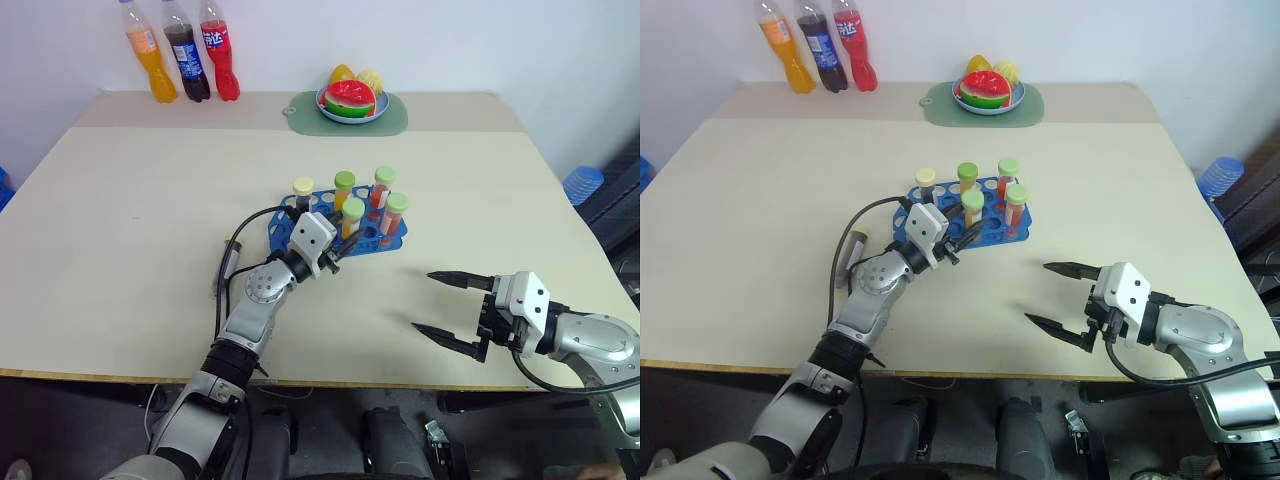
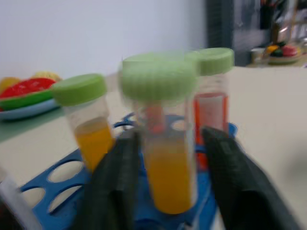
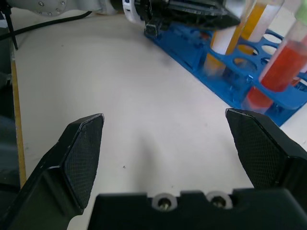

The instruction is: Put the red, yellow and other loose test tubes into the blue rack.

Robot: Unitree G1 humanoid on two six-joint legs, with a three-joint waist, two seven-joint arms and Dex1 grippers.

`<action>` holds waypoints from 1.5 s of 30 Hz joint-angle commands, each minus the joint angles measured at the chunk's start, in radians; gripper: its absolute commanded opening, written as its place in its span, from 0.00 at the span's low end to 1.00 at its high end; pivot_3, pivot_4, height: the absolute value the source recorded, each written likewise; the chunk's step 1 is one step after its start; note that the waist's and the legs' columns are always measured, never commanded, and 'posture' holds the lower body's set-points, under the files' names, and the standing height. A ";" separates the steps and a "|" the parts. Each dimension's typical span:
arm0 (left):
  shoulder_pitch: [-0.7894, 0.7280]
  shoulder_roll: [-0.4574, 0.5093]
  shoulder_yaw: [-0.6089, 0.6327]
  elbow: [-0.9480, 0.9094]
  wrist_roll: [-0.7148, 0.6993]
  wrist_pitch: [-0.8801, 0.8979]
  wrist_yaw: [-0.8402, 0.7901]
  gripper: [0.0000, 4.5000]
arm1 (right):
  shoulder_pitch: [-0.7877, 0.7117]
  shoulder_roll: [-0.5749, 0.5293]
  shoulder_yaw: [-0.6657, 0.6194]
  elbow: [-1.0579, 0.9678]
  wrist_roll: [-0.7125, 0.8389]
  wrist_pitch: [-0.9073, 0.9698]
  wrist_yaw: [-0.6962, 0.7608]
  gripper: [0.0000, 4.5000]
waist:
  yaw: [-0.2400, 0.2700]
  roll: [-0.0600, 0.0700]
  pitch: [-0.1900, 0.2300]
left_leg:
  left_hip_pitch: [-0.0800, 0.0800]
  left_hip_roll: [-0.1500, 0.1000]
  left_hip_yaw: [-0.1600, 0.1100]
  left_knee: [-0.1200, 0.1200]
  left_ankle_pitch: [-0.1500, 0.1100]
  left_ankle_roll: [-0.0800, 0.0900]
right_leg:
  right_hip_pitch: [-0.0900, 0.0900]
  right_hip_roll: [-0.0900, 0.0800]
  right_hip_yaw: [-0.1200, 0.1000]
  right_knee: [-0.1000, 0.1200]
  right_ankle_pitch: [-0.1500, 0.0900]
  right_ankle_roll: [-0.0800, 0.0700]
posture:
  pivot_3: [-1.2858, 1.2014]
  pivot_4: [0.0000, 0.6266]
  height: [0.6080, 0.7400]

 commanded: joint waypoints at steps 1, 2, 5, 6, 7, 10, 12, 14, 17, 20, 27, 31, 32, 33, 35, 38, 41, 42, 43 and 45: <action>-0.010 -0.005 0.044 -0.103 -0.043 0.043 0.007 0.94 | -0.018 0.012 0.001 -0.003 0.005 -0.010 -0.006 1.00 | -0.002 0.000 0.000 | 0.000 0.000 0.000 0.000 0.000 0.000 | 0.000 0.000 0.000 0.000 0.000 0.000 | 0.52 0.24 1.00; -0.001 0.003 0.050 -0.142 -0.048 0.047 0.001 0.98 | -0.022 0.016 0.005 0.000 0.004 -0.009 -0.008 1.00 | -0.003 0.000 0.000 | 0.000 0.000 0.000 0.000 0.000 0.000 | 0.000 0.000 0.000 0.000 0.000 0.000 | 0.52 0.24 1.00; 0.054 0.042 0.091 -0.369 -0.163 0.143 -0.037 0.98 | -0.040 0.032 0.021 0.011 0.007 0.001 -0.011 1.00 | -0.007 0.000 0.000 | 0.000 0.001 0.000 0.000 0.000 0.000 | -0.001 0.001 0.000 0.000 0.000 0.000 | 0.52 0.24 1.00; 0.066 0.050 0.103 -0.419 -0.191 0.177 -0.038 0.98 | -0.043 0.034 0.025 0.014 0.006 0.001 -0.011 1.00 | -0.007 0.000 0.000 | 0.000 0.001 0.000 0.000 0.000 0.000 | -0.001 0.000 0.000 0.000 0.000 0.000 | 0.52 0.24 1.00; 0.079 0.065 0.119 -0.471 -0.215 0.214 -0.033 0.98 | -0.049 0.037 0.029 0.020 0.007 0.000 -0.009 1.00 | -0.005 0.000 0.000 | 0.000 0.001 -0.001 0.000 0.000 0.000 | -0.001 0.000 0.000 0.001 0.000 0.000 | 0.52 0.24 1.00; 0.111 0.118 0.230 -0.602 -0.315 0.392 0.053 0.98 | -0.073 0.046 0.049 0.047 0.006 -0.008 0.001 1.00 | -0.006 0.000 0.000 | 0.000 0.001 -0.001 0.000 0.000 0.000 | 0.000 0.000 0.000 0.000 0.000 0.000 | 0.52 0.24 1.00; 0.131 0.170 0.318 -0.671 -0.342 0.554 0.153 0.98 | -0.094 0.054 0.064 0.071 0.001 -0.018 0.012 1.00 | -0.009 0.000 0.000 | 0.000 0.001 -0.001 0.000 0.000 0.000 | 0.000 0.000 0.000 0.001 0.000 0.000 | 0.52 0.24 1.00; 0.132 0.217 0.378 -0.721 -0.339 0.785 0.288 0.98 | -0.112 0.059 0.077 0.095 -0.005 -0.030 0.022 1.00 | -0.009 0.000 0.000 | 0.000 0.002 -0.001 0.000 0.000 0.000 | -0.001 0.001 0.000 0.001 0.000 0.000 | 0.52 0.24 1.00; 0.122 0.298 0.474 -0.811 -0.433 1.196 0.389 0.98 | -0.144 0.069 0.095 0.137 -0.011 -0.048 0.041 1.00 | -0.010 0.000 0.000 | 0.000 0.001 -0.001 0.000 0.000 0.000 | -0.001 0.001 0.000 0.001 0.000 0.000 | 0.52 0.24 1.00; 0.055 0.345 0.588 -0.834 -0.574 1.602 0.365 0.98 | -0.176 0.086 0.122 0.170 -0.019 -0.062 0.050 1.00 | -0.008 -0.001 0.001 | 0.000 0.001 -0.002 0.000 0.000 0.000 | 0.000 0.001 -0.001 0.002 0.000 0.000 | 0.52 0.24 1.00; -0.038 0.506 0.586 -0.560 -0.674 1.826 0.451 0.98 | -0.228 0.120 0.166 0.198 -0.035 -0.072 0.057 1.00 | -0.029 0.000 0.001 | 0.000 0.001 -0.003 0.000 0.000 0.000 | -0.001 0.001 -0.002 0.003 0.000 0.000 | 0.52 0.24 1.00; -0.088 0.517 0.539 -0.466 -0.698 1.826 0.519 0.98 | -0.226 0.123 0.166 0.189 -0.035 -0.068 0.051 1.00 | -0.025 0.000 0.001 | 0.000 0.002 -0.004 -0.001 0.000 -0.002 | -0.002 0.001 -0.001 0.003 0.000 0.000 | 0.52 0.24 1.00; -0.114 0.506 0.531 -0.424 -0.696 1.826 0.539 0.98 | -0.223 0.123 0.165 0.184 -0.035 -0.065 0.048 1.00 | -0.020 0.000 0.001 | 0.000 0.001 -0.004 -0.001 0.000 -0.003 | -0.002 0.001 -0.001 0.003 0.000 0.000 | 0.52 0.24 1.00; -0.147 0.486 0.520 -0.373 -0.685 1.826 0.555 0.98 | -0.218 0.122 0.163 0.177 -0.035 -0.064 0.044 1.00 | -0.018 0.000 0.001 | 0.000 0.001 -0.004 0.000 0.000 -0.003 | -0.002 0.001 -0.001 0.003 0.000 0.000 | 0.52 0.24 1.00; -0.202 0.452 0.512 -0.282 -0.665 1.826 0.587 0.98 | -0.211 0.120 0.162 0.166 -0.035 -0.060 0.037 1.00 | -0.015 0.000 0.001 | 0.000 0.000 -0.004 0.000 0.000 -0.003 | -0.001 0.000 -0.002 0.002 0.000 0.000 | 0.52 0.24 1.00; -0.245 0.445 0.456 -0.220 -0.656 1.826 0.589 0.70 | -0.198 0.113 0.155 0.144 -0.033 -0.051 0.025 1.00 | -0.019 0.000 0.001 | 0.000 0.000 -0.003 0.000 0.000 -0.004 | -0.002 0.000 -0.001 0.002 0.000 0.000 | 0.52 0.24 1.00; -0.261 0.456 0.426 -0.187 -0.667 1.826 0.577 0.36 | -0.185 0.107 0.147 0.128 -0.033 -0.045 0.015 1.00 | -0.024 0.000 0.000 | 0.000 0.000 -0.003 -0.001 0.001 -0.004 | -0.002 0.000 -0.001 0.002 0.000 0.000 | 0.52 0.24 1.00; -0.265 0.459 0.424 -0.177 -0.666 1.826 0.576 0.26 | -0.184 0.105 0.145 0.127 -0.033 -0.044 0.012 1.00 | -0.024 0.000 0.000 | 0.000 0.000 -0.003 -0.001 0.001 -0.004 | -0.002 0.000 -0.001 0.002 0.000 0.000 | 0.52 0.24 1.00; -0.267 0.464 0.426 -0.165 -0.667 1.826 0.580 0.18 | -0.183 0.105 0.144 0.127 -0.033 -0.044 0.009 1.00 | -0.024 0.000 0.000 | 0.000 0.000 -0.003 -0.001 0.001 -0.004 | -0.002 0.000 -0.001 0.003 0.000 0.000 | 0.52 0.24 1.00; -0.263 0.481 0.416 -0.165 -0.690 1.826 0.568 0.18 | -0.181 0.105 0.143 0.132 -0.034 -0.048 0.007 1.00 | -0.025 0.000 0.000 | 0.000 0.000 -0.003 -0.001 0.000 -0.004 | -0.002 0.000 -0.001 0.003 0.000 0.000 | 0.52 0.24 1.00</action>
